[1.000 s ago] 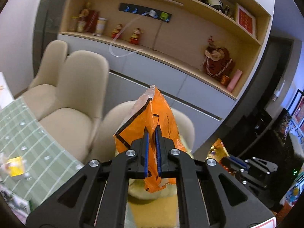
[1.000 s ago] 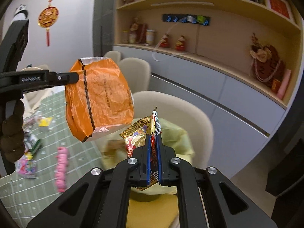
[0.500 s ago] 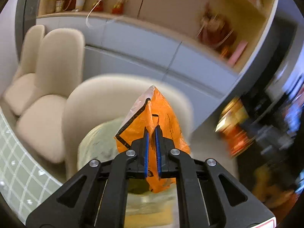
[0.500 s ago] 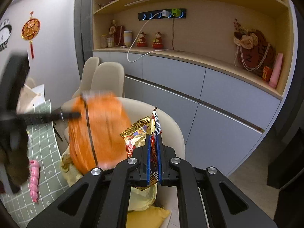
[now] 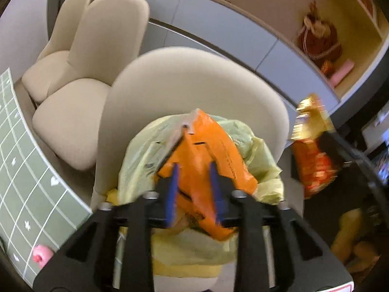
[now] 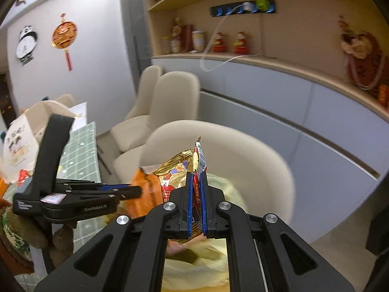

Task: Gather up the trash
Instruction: 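Carry the orange bag and gold wrapper over the trash bin with both grippers, then open both grippers to drop the bag and wrapper into the bin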

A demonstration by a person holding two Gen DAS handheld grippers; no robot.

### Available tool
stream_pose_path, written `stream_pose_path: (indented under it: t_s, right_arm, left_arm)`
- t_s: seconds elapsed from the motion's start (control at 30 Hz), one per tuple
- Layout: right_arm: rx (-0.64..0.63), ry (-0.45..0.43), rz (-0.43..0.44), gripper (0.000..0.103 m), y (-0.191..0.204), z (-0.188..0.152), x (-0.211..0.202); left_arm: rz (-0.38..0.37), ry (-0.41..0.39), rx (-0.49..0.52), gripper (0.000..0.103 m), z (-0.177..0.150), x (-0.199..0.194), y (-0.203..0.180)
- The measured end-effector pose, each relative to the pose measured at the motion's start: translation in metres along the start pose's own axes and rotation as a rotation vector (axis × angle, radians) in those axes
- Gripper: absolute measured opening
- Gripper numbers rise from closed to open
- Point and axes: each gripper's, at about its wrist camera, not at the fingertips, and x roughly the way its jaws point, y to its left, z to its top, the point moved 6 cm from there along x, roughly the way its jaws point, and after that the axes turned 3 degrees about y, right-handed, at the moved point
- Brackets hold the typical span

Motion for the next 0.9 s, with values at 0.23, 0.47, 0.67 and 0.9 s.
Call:
stream_pose_path:
  t_s: [0.23,0.47,0.67,0.9]
  right_arm:
    - [-0.04,0.186,0.172,0.008,0.049,-0.015,0.074]
    - [-0.052,0.395,0.095,0.008,0.023,-0.059,0.126]
    - [-0.074,0.473,0.07,0.007,0.017,-0.074,0.139]
    - [-0.002,0.379,0.049,0.03,0.013,-0.067,0.107]
  left_arm:
    - [0.085,-0.085,-0.038,0.037,-0.012,-0.058,0.037]
    - [0.159,-0.098,-0.098,0.038,-0.056,-0.099,0.078]
    - [0.173,-0.096,-0.168,0.041,-0.088,-0.111,0.107]
    - [0.164,-0.107,-0.196,0.045,-0.108,-0.127,0.118]
